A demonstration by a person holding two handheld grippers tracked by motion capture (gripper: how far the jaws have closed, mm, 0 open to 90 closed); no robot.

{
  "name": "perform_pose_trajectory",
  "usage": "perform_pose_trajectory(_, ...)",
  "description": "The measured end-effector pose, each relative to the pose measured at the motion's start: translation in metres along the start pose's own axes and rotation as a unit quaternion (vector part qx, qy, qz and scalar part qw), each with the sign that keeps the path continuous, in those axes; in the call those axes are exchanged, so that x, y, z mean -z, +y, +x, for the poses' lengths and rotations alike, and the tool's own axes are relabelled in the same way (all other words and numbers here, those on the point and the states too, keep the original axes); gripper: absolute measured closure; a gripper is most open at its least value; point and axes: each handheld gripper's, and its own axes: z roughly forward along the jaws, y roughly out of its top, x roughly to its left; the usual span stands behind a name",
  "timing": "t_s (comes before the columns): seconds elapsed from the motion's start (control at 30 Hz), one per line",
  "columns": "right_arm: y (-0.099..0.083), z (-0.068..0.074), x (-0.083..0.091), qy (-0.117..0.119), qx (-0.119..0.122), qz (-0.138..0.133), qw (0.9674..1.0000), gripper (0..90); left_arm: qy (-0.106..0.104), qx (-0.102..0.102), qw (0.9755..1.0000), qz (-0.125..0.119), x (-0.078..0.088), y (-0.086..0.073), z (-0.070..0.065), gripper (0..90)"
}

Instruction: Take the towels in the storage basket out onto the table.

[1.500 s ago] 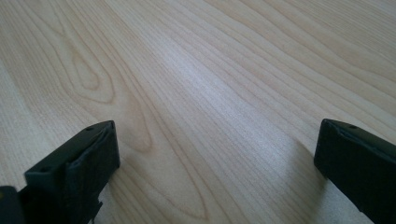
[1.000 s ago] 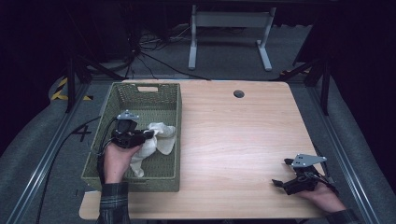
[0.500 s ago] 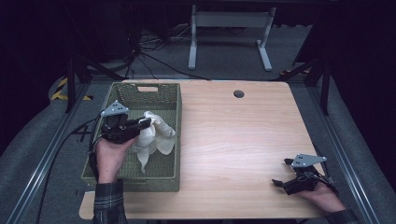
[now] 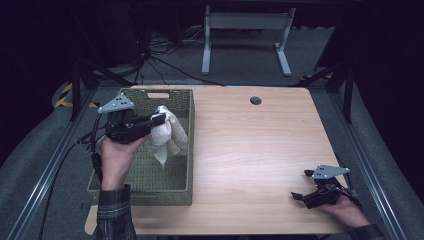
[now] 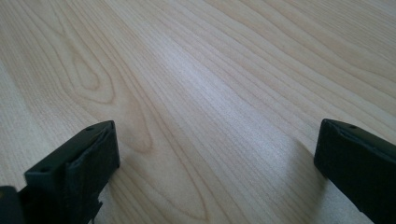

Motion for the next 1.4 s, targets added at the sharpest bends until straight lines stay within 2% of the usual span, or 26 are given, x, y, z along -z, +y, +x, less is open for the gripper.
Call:
perform_pose_trajectory(0.2, 0.000, 0.000, 0.000, 0.000, 0.000, 0.000, 1.0000, 0.3, -0.014, -0.010, 0.9998, -0.012, 0.001, 0.017, -0.005, 81.4)
perform_pose_trajectory(0.3, 0.000, 0.000, 0.000, 0.000, 0.000, 0.000, 1.0000, 0.3, -0.034, -0.019, 0.9989, -0.025, 0.002, 0.033, -0.012, 81.5)
perform_pose_trajectory(0.4, 0.000, 0.000, 0.000, 0.000, 0.000, 0.000, 1.0000, 0.3, -0.038, -0.028, 0.9985, -0.027, 0.000, 0.039, -0.017, 81.5)
perform_pose_trajectory(0.57, 0.000, 0.000, 0.000, 0.000, 0.000, 0.000, 1.0000, 0.3, -0.061, -0.051, 0.9963, -0.031, -0.011, 0.061, -0.035, 81.6)
perform_pose_trajectory(0.7, 0.000, 0.000, 0.000, 0.000, 0.000, 0.000, 1.0000, 0.3, -0.081, -0.057, 0.9946, -0.032, -0.024, 0.069, -0.045, 81.6)
perform_pose_trajectory(0.97, 0.000, 0.000, 0.000, 0.001, 0.000, 0.000, 1.0000, 0.3, -0.107, -0.070, 0.9915, -0.027, -0.045, 0.080, -0.061, 81.6)
perform_pose_trajectory(1.1, 0.000, 0.000, 0.000, 0.001, 0.000, 0.000, 1.0000, 0.3, -0.128, -0.077, 0.9885, -0.019, -0.062, 0.083, -0.072, 81.6)
perform_pose_trajectory(1.2, 0.000, 0.000, 0.000, 0.001, 0.000, 0.000, 1.0000, 0.3, -0.134, -0.082, 0.9875, -0.014, -0.069, 0.084, -0.079, 81.6)
perform_pose_trajectory(1.4, 0.000, 0.000, 0.000, 0.000, 0.001, 0.001, 1.0000, 0.3, -0.160, -0.088, 0.9831, -0.002, -0.092, 0.082, -0.093, 81.6)
